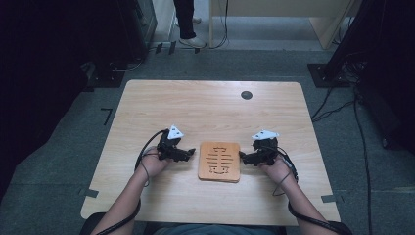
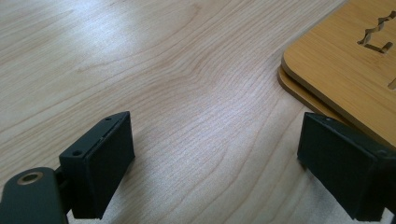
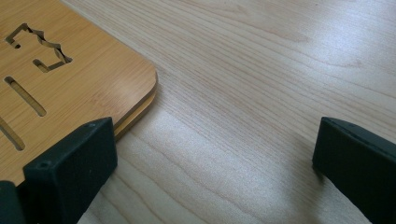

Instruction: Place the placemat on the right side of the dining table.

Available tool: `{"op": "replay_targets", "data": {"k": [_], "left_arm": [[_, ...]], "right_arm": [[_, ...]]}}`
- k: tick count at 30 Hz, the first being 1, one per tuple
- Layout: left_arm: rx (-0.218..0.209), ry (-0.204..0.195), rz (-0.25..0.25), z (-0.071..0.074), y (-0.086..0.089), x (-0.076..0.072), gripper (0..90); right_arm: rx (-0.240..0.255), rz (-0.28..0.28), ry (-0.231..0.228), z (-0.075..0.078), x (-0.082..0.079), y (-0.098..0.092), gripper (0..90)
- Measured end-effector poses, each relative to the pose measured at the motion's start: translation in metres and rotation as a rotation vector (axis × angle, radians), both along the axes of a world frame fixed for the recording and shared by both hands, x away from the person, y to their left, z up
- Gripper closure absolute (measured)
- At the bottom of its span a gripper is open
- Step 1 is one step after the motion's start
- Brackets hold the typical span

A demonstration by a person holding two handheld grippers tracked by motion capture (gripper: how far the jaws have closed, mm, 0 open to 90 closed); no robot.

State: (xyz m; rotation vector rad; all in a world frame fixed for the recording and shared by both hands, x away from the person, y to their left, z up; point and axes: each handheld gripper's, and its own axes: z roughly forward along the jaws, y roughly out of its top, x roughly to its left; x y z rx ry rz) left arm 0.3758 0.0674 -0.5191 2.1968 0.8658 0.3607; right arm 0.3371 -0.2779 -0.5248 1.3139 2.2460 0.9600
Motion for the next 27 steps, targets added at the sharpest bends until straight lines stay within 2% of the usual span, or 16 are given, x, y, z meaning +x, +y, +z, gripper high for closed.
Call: {"op": "replay_targets", "data": {"k": [13,21,26,27], "left_arm": [[0.000,0.000,0.015,0.0000,-0.0032,0.0012,10.0],[0.024,0.024,0.010,0.0031,-0.0059,0.0024,10.3],[0.012,0.050,0.021,0.0052,-0.0060,0.0036,10.4],[0.010,0.052,0.029,0.0063,-0.0056,0.0037,13.5]], "right_arm": [[-0.001,-0.031,0.005,0.0003,-0.0008,0.0023,0.0],[-0.017,-0.040,0.033,0.0030,0.0012,0.0042,0.0],[-0.021,-0.041,0.044,0.0039,0.0017,0.0045,0.0],[-0.026,-0.042,0.049,0.0045,0.0021,0.0046,0.0]]}}
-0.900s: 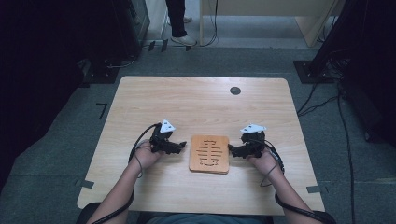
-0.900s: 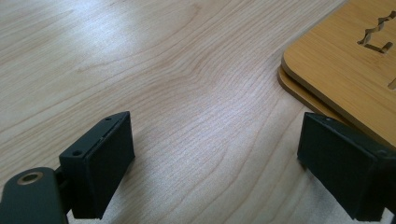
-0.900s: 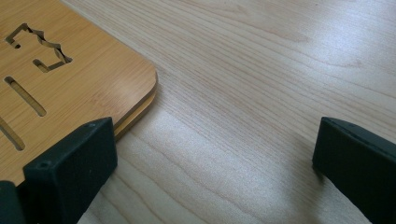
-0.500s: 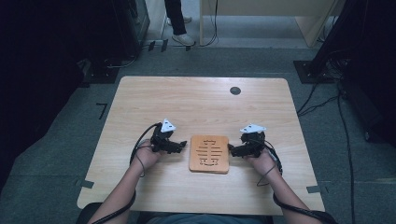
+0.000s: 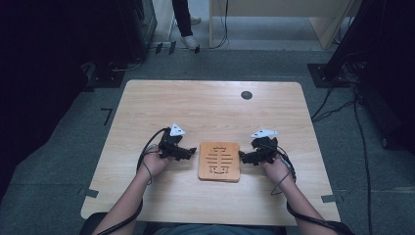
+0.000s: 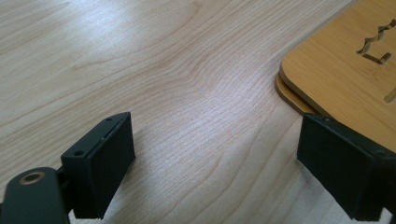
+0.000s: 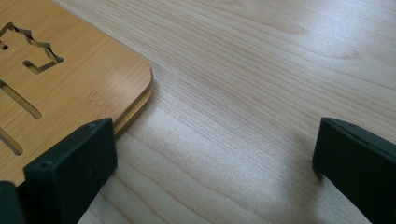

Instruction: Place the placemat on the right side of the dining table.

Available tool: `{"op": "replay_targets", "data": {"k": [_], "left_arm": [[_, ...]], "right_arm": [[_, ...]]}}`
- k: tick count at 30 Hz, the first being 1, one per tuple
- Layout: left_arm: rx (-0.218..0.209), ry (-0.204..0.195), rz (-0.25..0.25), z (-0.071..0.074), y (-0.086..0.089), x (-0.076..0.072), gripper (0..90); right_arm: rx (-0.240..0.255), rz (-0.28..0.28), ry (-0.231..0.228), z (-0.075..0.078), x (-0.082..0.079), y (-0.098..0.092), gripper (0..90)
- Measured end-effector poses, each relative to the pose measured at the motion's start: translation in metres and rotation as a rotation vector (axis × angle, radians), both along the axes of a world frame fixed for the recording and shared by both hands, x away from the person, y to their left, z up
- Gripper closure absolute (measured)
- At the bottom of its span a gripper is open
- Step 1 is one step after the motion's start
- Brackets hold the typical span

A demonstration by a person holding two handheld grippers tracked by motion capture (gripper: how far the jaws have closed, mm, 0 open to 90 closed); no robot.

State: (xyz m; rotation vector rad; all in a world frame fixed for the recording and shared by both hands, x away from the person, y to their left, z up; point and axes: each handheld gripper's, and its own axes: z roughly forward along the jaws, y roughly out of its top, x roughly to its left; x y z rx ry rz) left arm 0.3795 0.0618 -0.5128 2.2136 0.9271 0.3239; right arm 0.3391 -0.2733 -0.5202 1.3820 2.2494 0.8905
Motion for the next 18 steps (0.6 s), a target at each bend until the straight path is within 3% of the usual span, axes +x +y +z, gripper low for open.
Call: {"op": "replay_targets", "data": {"k": [15,18], "left_arm": [[-0.061,0.053,-0.026,0.013,0.001,-0.005,14.1],[-0.057,0.062,-0.042,0.016,0.002,-0.007,14.1]], "right_arm": [[0.022,0.007,0.018,0.009,-0.001,0.003,0.0],[0.024,0.010,0.023,0.010,-0.003,0.006,0.0]]}}
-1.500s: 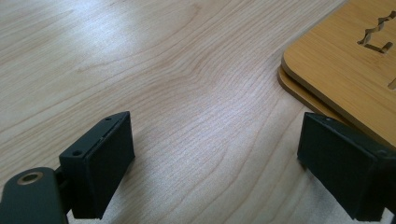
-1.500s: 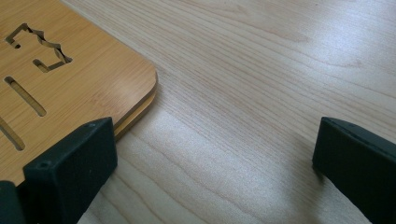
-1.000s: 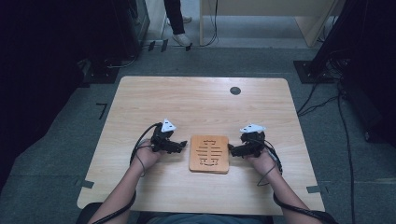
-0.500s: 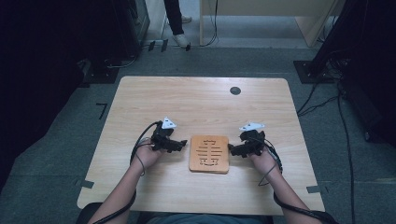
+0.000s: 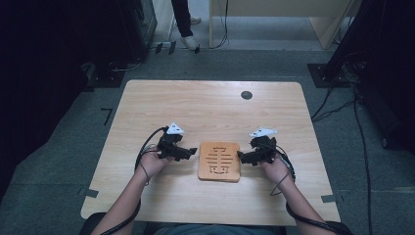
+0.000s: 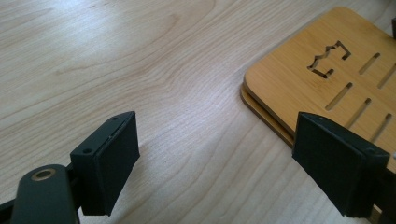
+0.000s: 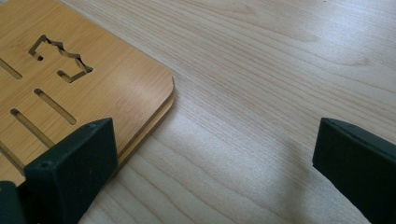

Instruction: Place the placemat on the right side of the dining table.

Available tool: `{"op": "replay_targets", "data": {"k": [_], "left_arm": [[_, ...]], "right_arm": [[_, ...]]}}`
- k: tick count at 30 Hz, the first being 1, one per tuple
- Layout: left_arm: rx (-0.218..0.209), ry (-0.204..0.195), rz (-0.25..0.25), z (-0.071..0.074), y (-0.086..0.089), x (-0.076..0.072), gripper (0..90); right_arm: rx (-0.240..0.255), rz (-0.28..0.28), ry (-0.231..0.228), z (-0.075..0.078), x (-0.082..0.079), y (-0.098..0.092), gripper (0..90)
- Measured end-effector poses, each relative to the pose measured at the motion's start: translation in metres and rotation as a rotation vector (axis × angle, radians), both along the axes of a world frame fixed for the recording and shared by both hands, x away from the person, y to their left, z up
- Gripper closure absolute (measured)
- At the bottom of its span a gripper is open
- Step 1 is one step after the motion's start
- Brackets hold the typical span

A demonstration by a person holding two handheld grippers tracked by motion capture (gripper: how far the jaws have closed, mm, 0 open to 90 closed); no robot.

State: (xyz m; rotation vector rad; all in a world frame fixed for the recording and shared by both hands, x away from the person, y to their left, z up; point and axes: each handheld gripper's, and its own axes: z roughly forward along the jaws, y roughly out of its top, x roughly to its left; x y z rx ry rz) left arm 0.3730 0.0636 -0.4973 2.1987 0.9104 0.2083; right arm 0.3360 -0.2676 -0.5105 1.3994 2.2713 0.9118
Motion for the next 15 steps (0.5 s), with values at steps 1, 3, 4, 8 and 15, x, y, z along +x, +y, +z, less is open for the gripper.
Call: {"op": "replay_targets", "data": {"k": [1,3,4,8,15], "left_arm": [[0.003,0.005,-0.006,0.0004,0.0001,-0.0003,14.1],[0.002,0.012,-0.008,0.0007,0.0001,-0.0008,14.1],[0.000,0.021,-0.012,0.0014,0.0000,-0.0013,14.1],[0.004,0.029,-0.025,0.0025,-0.0008,-0.0024,14.1],[0.003,0.035,-0.035,0.0049,-0.0014,-0.0047,14.1]], "right_arm": [[-0.003,0.007,-0.002,-0.0001,-0.0001,0.0003,0.0],[-0.004,0.006,0.001,0.0002,-0.0005,0.0006,0.0],[-0.012,0.010,-0.005,0.0007,-0.0008,0.0006,0.0],[-0.006,0.014,0.000,0.0024,-0.0022,0.0017,0.0],[-0.015,0.034,-0.001,0.0026,-0.0039,0.0058,0.0]]}}
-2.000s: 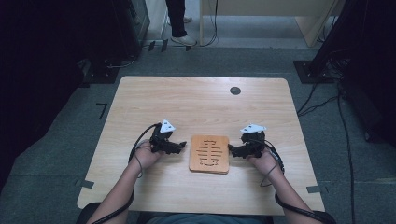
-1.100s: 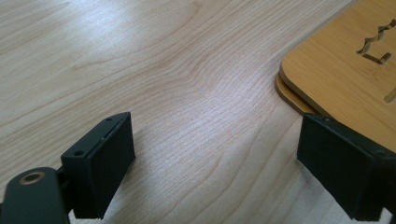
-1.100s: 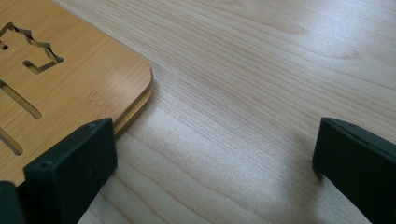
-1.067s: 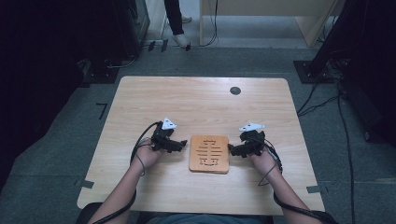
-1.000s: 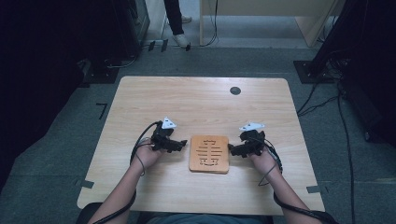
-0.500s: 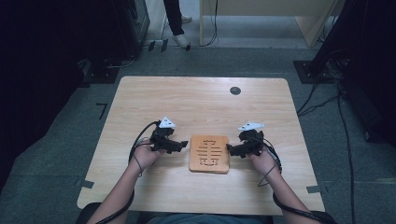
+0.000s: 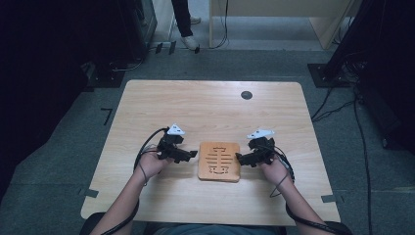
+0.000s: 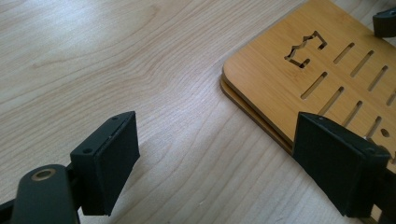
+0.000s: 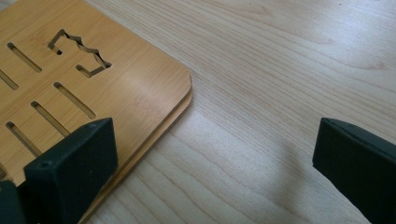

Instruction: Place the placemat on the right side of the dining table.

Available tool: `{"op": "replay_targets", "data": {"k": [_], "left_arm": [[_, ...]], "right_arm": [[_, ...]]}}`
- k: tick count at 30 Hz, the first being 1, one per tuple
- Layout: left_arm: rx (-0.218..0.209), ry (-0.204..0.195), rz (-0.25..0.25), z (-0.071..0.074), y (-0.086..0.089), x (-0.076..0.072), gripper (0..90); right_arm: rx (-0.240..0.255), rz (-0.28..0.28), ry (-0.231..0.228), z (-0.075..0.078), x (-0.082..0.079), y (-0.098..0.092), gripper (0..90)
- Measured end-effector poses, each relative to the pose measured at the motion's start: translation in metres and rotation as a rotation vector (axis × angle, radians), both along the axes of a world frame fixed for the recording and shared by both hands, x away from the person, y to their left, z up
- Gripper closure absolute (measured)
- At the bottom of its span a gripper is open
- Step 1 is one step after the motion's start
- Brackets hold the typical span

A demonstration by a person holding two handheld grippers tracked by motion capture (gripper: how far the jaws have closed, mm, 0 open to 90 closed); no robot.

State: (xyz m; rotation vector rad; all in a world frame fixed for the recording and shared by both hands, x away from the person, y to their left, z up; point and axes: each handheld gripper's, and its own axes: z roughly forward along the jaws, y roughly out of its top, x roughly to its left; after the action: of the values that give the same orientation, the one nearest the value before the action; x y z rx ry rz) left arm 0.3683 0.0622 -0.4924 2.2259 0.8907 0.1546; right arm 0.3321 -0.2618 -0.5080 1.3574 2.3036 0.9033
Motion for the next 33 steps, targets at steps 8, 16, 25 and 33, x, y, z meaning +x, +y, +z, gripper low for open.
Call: {"op": "replay_targets", "data": {"k": [8,16,25,33], "left_arm": [[-0.005,0.008,-0.011,0.0021,-0.0011,-0.0012,14.1],[-0.008,0.007,-0.023,0.0043,-0.0010,-0.0021,14.1],[-0.011,0.005,-0.023,0.0050,-0.0002,-0.0026,14.1],[-0.012,0.009,-0.023,0.0056,-0.0003,-0.0029,14.2]], "right_arm": [[-0.001,0.004,-0.006,-0.0003,0.0013,0.0046,0.0],[-0.008,-0.006,-0.019,0.0041,0.0009,0.0001,0.0],[-0.032,0.007,-0.009,0.0019,0.0009,-0.0010,0.0],[-0.039,0.008,-0.001,0.0011,0.0004,-0.0009,0.0]]}}
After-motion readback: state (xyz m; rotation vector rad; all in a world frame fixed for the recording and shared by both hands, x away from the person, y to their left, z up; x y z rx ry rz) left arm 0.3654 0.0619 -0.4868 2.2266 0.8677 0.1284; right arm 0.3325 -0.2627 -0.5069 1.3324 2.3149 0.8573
